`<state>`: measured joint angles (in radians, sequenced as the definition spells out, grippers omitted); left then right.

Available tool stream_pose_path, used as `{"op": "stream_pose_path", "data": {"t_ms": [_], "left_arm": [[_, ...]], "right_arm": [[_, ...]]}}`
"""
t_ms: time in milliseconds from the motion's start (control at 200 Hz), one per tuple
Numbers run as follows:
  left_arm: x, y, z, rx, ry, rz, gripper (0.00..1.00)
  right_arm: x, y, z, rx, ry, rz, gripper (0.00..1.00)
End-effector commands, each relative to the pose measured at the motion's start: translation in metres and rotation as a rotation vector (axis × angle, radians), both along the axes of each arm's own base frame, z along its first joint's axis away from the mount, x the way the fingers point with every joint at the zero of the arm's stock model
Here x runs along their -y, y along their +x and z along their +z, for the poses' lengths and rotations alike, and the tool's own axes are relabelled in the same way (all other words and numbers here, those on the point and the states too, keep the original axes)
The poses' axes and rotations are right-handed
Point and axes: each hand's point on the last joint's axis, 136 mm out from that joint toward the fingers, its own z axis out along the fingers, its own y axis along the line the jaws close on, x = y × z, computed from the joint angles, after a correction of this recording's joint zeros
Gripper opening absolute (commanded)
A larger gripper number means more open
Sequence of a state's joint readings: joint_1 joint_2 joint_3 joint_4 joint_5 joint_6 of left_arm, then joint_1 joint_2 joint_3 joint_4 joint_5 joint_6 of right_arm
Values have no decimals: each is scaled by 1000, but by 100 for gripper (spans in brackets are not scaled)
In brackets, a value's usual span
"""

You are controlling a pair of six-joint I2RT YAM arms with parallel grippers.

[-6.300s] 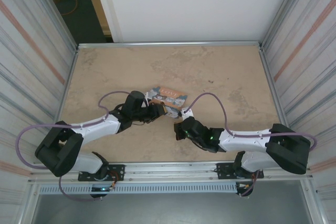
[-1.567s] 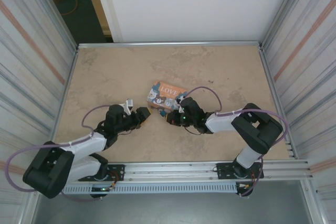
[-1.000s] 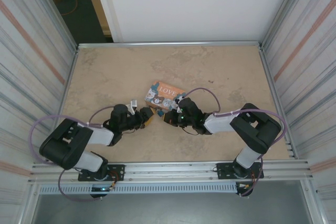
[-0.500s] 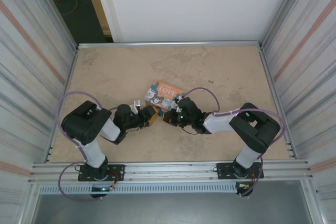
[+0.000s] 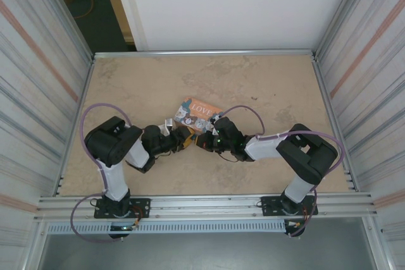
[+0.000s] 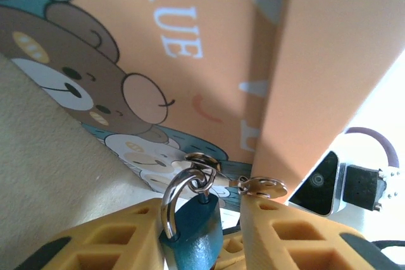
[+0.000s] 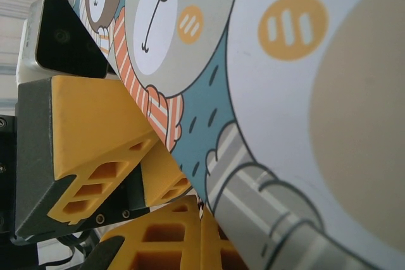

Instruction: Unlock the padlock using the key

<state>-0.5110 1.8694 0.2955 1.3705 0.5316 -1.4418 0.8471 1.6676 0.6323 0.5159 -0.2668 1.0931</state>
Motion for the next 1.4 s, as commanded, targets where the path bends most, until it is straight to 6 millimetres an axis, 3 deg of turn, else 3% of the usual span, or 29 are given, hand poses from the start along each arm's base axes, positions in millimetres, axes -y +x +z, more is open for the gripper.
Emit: {"op": "stream_pose_path", "data": {"t_ms": [0,356,696,1172,1398], "left_arm": [[5,4,9,43,-24,-8,31],[2,4,12,70,1,3,5],[0,-1,27,60,83,2,0],[-17,-18,63,-7,227,16,0],[-16,-25,74,-44,244,-10,0]], "right_arm": [[-12,-4,6,-33,40,22,0],[-6,-6,13,-4,39,21,0],[22,-19,21,123,-136,96,33],[39,-36,82,604,-445,268,59],[44,-41,115,886,-565,291,65]]}}
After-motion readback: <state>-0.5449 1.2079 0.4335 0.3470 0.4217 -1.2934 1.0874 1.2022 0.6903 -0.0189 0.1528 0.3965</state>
